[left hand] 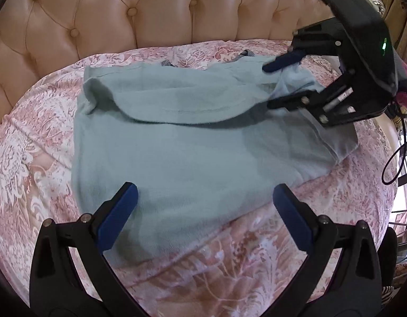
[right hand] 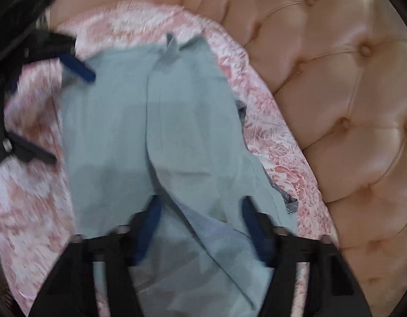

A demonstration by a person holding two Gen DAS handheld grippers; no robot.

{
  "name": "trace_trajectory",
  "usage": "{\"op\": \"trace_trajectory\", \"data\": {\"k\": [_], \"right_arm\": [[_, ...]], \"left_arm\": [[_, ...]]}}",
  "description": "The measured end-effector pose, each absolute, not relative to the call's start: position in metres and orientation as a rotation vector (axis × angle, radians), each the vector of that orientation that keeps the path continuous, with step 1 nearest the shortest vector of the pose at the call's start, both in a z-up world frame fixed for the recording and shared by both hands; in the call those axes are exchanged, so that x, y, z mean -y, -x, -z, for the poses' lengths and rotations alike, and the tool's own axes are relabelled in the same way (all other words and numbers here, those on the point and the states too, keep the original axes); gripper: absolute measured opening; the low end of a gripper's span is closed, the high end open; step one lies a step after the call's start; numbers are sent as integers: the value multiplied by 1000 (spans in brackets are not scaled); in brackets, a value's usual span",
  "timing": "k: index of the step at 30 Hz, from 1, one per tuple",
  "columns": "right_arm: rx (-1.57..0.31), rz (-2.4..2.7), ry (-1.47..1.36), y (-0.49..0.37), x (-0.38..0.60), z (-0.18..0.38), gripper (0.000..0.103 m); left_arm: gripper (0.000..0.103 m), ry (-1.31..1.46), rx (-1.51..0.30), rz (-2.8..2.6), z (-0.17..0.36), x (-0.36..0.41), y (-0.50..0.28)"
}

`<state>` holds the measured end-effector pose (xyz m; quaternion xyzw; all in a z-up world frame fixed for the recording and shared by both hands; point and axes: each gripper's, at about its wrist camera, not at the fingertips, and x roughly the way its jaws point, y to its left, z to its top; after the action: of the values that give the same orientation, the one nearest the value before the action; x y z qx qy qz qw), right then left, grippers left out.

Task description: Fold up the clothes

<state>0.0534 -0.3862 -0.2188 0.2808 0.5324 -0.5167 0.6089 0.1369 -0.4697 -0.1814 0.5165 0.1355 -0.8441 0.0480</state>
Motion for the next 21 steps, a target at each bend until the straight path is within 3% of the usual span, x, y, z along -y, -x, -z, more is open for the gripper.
{"op": "trace_trajectory", "data": {"k": [3,5,11,21], "right_arm": [[-1262,1176,-668,-51,383,224,26],[-1235,1168,-690,-49,380,224,12],[-1089,1233,-749,-31,378,204,11],[-1029,1268,-782,-25,385,206,11]], "left_arm": [[103,-1596,-395,2564,184,470,-131],[103,-1603,-395,2556,186,470,-131],[103,-1613,-368,2545,188,471,-128],[102,-1589,-294,2559,181,475,-113]]}}
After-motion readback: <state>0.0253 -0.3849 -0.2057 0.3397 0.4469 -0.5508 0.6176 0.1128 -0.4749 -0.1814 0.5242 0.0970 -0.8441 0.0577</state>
